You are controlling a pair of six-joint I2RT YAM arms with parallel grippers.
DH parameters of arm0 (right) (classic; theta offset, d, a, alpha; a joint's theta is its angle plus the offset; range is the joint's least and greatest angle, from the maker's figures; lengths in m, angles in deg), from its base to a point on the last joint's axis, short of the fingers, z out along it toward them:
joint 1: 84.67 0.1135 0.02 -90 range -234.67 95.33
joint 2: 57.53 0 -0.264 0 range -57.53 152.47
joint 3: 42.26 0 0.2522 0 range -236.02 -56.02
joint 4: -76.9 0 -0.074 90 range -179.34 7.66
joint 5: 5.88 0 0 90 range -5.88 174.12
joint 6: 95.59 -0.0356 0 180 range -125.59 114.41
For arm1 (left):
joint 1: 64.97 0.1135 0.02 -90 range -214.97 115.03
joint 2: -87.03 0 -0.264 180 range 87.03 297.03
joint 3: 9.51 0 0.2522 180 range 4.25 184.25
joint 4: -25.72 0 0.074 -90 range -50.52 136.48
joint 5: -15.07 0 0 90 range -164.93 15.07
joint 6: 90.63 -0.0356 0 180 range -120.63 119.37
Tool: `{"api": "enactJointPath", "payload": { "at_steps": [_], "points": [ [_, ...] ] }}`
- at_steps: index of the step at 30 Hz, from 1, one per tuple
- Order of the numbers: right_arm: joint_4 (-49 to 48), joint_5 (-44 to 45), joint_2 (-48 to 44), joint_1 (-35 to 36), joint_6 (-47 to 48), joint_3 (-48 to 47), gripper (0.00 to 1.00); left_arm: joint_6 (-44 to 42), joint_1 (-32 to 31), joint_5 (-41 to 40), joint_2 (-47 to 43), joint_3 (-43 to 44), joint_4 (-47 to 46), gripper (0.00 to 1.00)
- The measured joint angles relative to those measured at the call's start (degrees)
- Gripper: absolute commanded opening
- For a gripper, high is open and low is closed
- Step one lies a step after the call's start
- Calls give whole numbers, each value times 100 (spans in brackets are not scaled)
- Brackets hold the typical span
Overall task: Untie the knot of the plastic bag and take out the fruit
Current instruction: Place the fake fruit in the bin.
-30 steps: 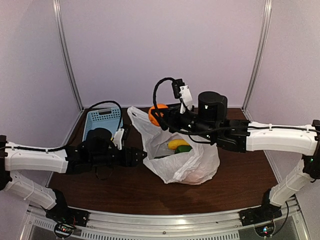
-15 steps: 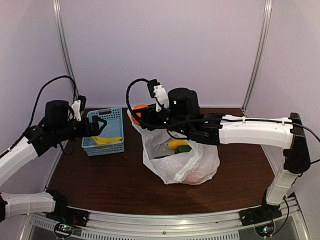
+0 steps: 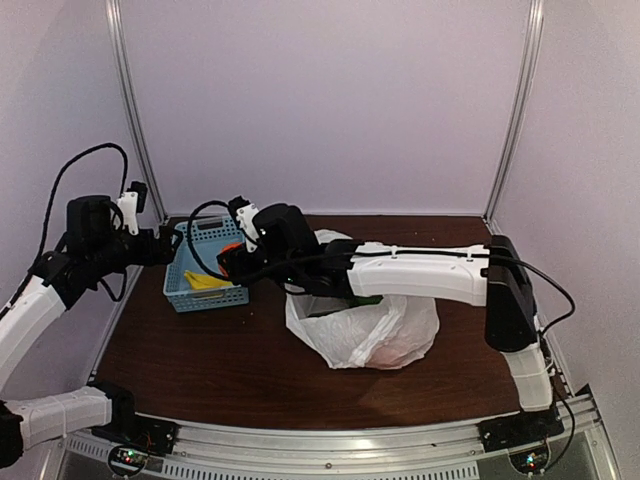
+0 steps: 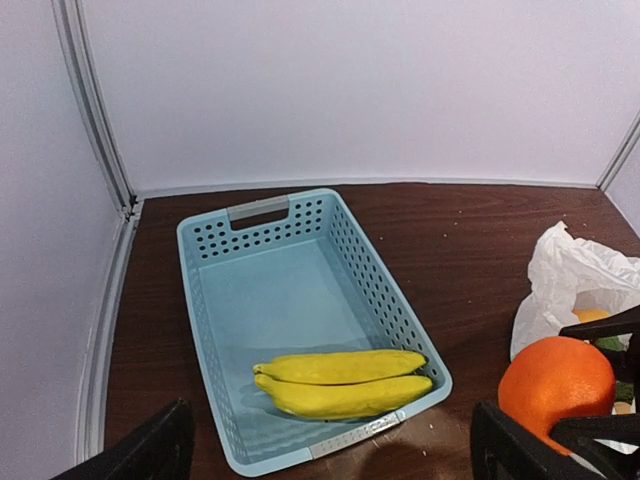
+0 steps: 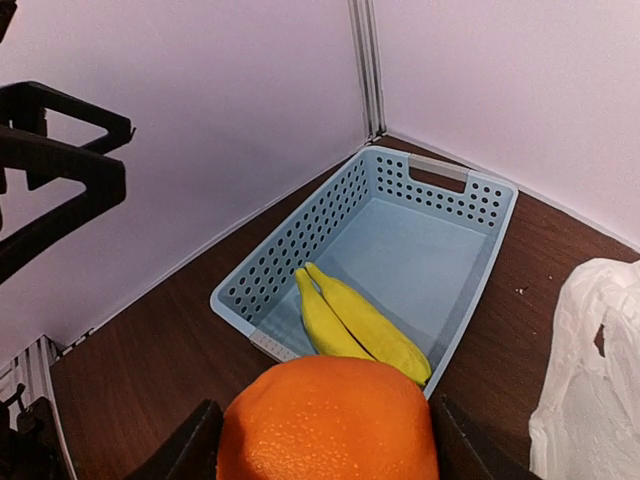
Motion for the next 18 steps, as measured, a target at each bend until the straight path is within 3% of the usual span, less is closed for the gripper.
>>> {"api": "enactJointPath", "payload": {
  "at_steps": [7,18],
  "points": [
    [254,17,1008,-37,96,-1069,55,-87,2,-503,-514,-168,-57,97],
    [216,0,2037,-299,66,-2076,59,-122,2,-581,-442,-168,-87,97]
  ]
}}
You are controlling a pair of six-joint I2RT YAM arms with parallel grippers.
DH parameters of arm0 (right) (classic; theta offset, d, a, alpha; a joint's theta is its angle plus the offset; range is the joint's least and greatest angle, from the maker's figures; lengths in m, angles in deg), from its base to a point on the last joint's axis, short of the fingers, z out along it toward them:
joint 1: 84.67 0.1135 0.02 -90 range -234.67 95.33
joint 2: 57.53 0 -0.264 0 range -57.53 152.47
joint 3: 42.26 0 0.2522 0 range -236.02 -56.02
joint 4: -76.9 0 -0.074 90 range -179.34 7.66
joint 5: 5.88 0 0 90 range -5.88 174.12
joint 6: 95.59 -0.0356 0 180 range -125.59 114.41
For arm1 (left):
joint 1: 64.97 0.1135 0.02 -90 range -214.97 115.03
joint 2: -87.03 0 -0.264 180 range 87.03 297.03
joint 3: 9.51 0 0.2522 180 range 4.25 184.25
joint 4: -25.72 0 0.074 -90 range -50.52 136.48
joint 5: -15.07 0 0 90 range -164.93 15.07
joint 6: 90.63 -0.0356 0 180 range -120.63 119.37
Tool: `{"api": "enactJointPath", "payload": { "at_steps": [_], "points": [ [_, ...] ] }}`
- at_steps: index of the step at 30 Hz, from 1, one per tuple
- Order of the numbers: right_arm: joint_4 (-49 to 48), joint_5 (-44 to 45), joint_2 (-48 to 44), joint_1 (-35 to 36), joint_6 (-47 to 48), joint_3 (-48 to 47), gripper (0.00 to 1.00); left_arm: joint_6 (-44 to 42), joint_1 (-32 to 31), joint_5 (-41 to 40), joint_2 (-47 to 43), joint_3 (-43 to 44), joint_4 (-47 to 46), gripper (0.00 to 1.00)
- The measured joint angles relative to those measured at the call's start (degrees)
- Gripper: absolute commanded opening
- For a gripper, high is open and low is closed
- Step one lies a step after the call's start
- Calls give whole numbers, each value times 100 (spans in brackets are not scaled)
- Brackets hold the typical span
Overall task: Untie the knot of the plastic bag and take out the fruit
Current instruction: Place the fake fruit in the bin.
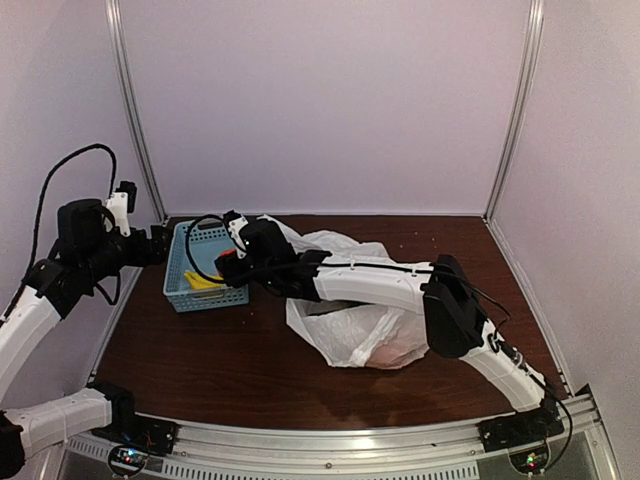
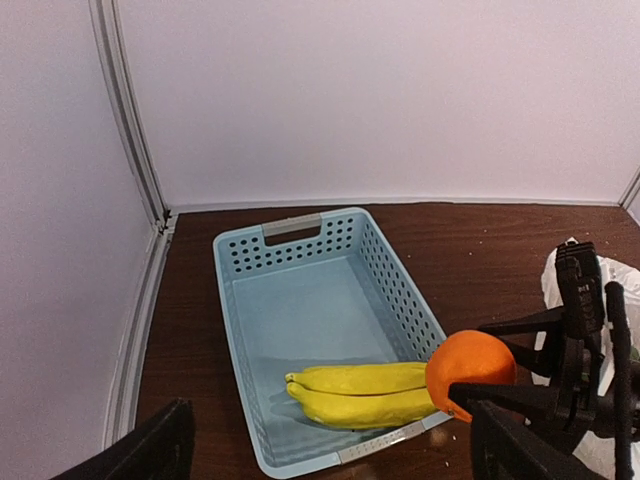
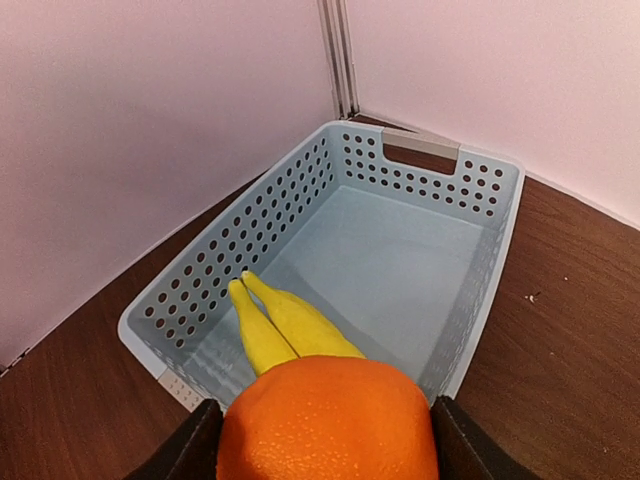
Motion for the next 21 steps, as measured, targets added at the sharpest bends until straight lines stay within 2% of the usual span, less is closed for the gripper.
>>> {"api": "enactJointPath", "payload": {
  "at_steps": [10,14,16,21],
  "points": [
    [-87,-243,354,-254,-92,-339,64,0,0,42,116,0,0,98],
    [-118,-376,433,-258,-109,-437,73,0,0,74,146,0,0,97],
    [-116,-411,452,-256,-125,-455,81,0,0,83,157,0,0,97],
    [-114,-439,487,-240,-140,-501,90,0,0,85,160,0,0,98]
  ]
}}
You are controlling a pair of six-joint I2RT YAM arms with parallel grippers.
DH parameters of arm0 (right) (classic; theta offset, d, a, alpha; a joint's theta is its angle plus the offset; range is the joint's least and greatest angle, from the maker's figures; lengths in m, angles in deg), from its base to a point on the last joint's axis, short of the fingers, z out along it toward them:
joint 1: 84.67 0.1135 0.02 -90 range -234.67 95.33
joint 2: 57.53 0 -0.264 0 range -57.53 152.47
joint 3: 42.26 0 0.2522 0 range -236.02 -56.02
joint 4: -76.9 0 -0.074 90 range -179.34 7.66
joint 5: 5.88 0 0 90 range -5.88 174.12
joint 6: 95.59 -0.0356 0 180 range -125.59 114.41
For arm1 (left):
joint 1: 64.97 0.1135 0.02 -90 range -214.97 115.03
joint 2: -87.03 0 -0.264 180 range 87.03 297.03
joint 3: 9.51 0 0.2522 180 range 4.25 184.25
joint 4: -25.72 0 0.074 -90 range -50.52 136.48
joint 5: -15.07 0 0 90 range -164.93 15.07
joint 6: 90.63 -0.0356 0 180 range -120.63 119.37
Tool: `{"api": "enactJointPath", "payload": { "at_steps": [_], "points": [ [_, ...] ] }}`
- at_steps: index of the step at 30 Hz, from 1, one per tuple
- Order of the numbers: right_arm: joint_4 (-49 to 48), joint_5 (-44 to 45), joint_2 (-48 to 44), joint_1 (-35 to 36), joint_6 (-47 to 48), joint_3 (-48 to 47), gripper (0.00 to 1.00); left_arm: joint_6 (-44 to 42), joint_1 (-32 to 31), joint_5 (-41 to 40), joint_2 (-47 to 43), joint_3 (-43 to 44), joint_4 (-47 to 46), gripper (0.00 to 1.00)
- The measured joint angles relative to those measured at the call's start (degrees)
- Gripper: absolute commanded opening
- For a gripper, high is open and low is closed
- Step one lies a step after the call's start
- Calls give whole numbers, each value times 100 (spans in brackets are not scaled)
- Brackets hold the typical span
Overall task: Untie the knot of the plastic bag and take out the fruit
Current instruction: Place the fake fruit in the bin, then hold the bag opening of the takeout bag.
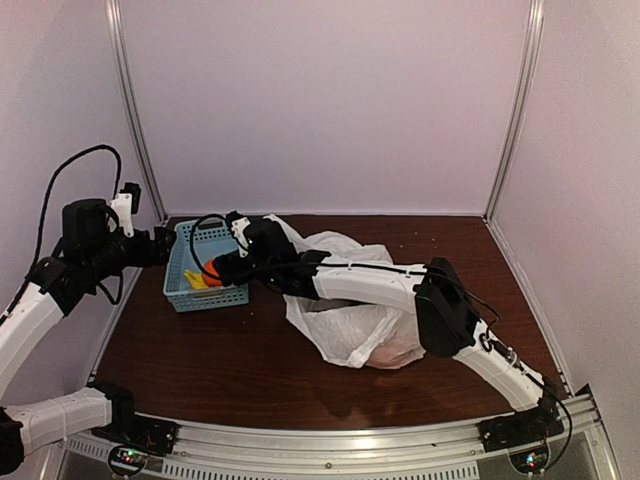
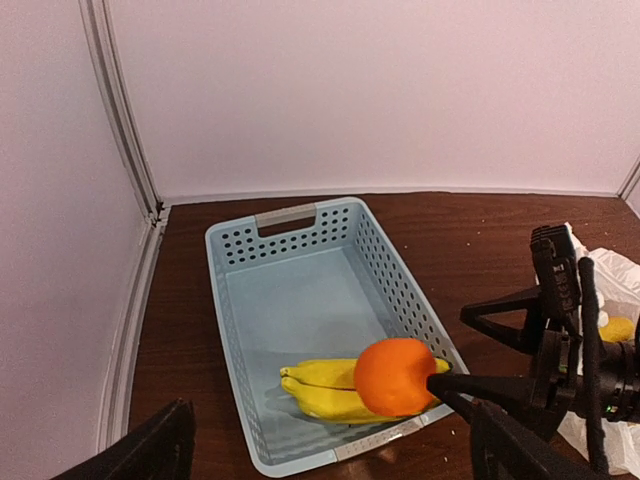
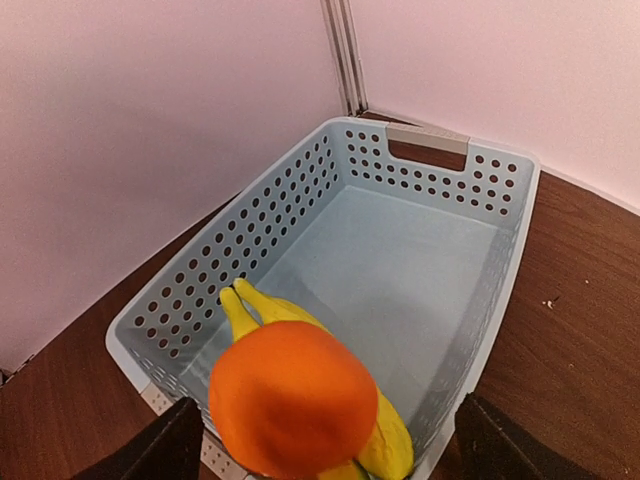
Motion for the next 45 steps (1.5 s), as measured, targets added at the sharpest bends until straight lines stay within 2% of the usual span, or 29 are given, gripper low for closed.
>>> {"api": "enactJointPath", "payload": {
  "at_steps": [15,23,28,32,39,45],
  "points": [
    [92,-173,-127,46,105,7,92,0,0,0,-2,-2,0,97],
    [234,-299,-1281,234,415,463,92,-13,0,140,-2,-20,-9,97],
    [166,-258,-2494,422,531,1209,89,-55,0,575,2,-114,-103,96],
    [76,-105,-3576,522,501,2321,87,-68,0,1104,44,-197,-278,96],
    [605,382,-4708,485,420,3928,71,83,-92,2140,654,-227,-704,94],
    [1375,758,-5239,481,199,4743,64,474,-979,2481,1882,337,-940,93]
  ]
}}
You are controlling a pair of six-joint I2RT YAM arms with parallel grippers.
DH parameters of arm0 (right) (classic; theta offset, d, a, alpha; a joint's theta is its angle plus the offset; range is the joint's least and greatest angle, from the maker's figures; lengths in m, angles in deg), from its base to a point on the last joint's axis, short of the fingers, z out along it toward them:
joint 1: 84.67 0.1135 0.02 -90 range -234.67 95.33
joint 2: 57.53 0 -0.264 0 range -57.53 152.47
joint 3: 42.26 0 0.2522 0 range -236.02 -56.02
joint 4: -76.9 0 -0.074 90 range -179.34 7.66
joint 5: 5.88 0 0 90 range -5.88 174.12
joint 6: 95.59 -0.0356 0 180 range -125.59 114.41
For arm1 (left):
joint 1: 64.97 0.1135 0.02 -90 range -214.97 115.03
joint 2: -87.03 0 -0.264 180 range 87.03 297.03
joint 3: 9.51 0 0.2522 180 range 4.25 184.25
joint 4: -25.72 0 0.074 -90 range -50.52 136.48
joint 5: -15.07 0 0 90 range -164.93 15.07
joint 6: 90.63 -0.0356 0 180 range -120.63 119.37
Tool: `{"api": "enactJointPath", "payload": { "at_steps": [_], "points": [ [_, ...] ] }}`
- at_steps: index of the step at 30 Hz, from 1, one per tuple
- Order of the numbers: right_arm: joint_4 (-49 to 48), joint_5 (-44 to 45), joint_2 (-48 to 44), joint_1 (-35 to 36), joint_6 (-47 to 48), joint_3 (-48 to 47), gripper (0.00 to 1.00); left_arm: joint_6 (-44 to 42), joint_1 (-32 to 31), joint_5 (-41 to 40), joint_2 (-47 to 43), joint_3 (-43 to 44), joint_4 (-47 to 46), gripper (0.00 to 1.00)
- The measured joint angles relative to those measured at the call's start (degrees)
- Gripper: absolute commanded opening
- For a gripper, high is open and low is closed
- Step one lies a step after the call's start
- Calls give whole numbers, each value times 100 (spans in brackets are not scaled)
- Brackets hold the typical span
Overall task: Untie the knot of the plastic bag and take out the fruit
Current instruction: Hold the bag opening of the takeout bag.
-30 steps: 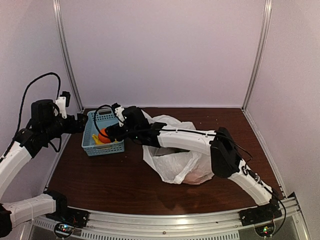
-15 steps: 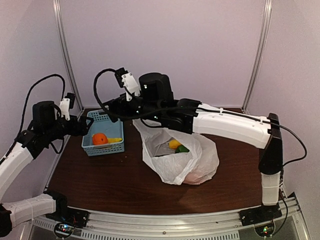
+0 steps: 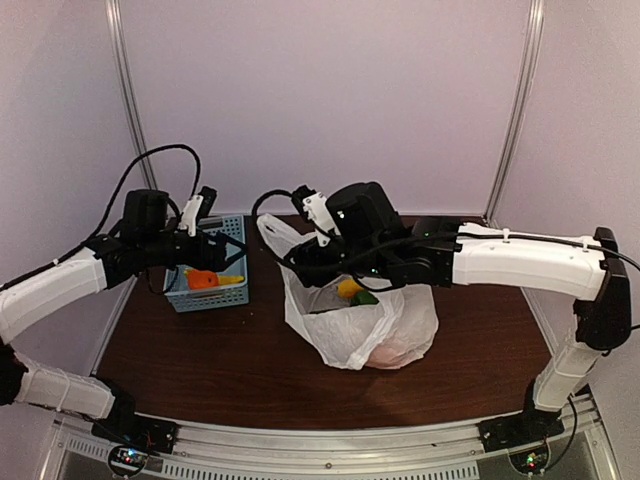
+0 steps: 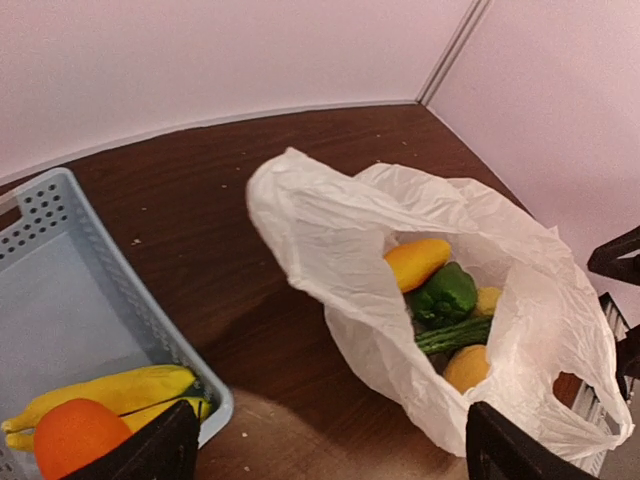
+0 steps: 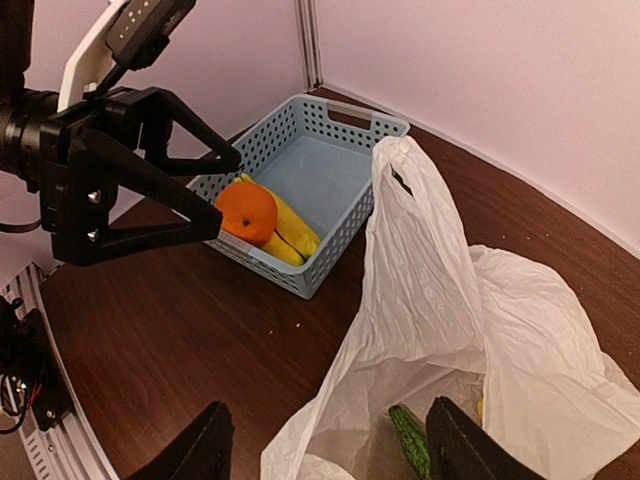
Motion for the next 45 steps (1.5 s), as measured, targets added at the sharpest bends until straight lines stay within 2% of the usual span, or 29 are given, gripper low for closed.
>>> {"api": "enactJointPath", "payload": {
  "at_steps": [4,13,16,25,34,42,45],
  "points": [
    [221,133,-138,20,-160,212,61,450,-549,341,756,258,-476,93],
    [579,560,-114,24,-483,275,58,1023,-811,743,1797,437,-833,90],
    [654,627,7,26,-551,273,57,1126,-916,765,1932,437,-890,84],
    [776,643,529,39,-682,197,54,1355,-1143,920,2186,302,-1320,52],
    [1025,844,1034,-13,-776,15,55,1368,-1226,938,2269,262,-1370,45],
    [1119,905,1088,-315,-796,37,58,1287,-1377,859,2426,264,-1362,30],
    [1117,905,1088,-476,-798,136,61,1255,-1456,852,2535,264,-1335,17]
  ]
}}
